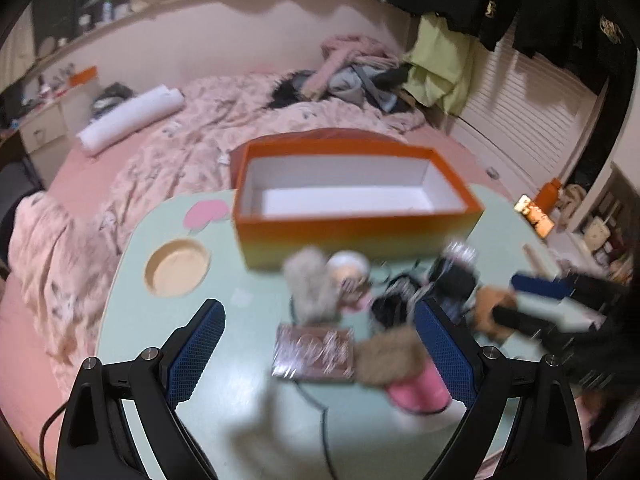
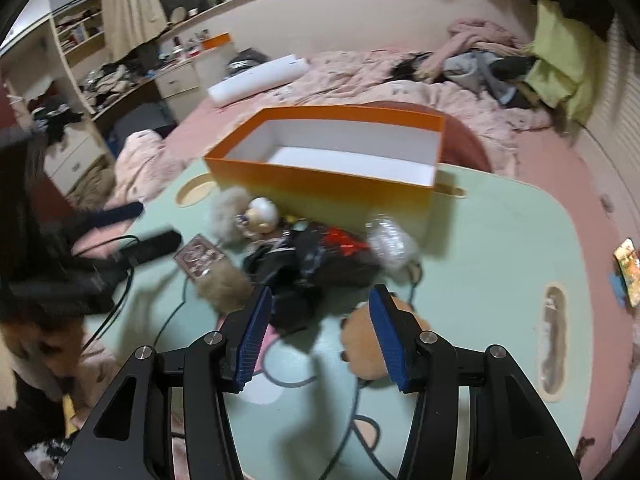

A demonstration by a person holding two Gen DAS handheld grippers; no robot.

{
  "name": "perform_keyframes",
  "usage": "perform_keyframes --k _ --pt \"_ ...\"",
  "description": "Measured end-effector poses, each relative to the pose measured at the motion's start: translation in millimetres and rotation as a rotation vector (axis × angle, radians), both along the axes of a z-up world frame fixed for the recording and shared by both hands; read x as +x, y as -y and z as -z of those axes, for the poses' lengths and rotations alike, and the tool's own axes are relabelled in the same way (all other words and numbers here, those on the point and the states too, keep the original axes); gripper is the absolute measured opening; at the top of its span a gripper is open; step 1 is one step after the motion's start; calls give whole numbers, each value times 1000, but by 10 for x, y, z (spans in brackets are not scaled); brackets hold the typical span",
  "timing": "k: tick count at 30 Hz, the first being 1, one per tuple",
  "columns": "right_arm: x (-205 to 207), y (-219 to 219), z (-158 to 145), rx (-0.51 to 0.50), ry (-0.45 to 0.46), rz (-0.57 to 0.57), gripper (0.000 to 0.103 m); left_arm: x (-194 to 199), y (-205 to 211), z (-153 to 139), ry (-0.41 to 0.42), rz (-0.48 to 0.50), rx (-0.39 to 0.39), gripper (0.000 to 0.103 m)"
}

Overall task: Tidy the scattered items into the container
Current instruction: 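Reach the left gripper into the box toward the bead bracelet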

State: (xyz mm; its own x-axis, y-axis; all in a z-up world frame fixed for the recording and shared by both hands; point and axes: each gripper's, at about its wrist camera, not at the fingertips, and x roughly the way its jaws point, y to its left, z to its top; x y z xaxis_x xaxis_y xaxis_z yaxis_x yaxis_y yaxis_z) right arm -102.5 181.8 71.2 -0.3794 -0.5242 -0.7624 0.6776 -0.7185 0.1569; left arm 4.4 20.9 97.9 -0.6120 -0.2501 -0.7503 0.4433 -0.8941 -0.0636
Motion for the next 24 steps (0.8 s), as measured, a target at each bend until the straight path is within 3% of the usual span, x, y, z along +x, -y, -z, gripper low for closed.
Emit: perform_keyframes --k 5,11,17,24 --pt "-45 3 18 48 -15 64 52 -481 151 -237 29 24 83 96" --pt "-137 -101 47 58 -1 112 52 -987 391 58 141 -17 208 96" --pt "-213 -182 109 66 21 165 52 -1170 288 278 207 -29 107 96" --pt "-245 -215 150 63 40 190 52 -1161 264 269 206 -34 106 96"
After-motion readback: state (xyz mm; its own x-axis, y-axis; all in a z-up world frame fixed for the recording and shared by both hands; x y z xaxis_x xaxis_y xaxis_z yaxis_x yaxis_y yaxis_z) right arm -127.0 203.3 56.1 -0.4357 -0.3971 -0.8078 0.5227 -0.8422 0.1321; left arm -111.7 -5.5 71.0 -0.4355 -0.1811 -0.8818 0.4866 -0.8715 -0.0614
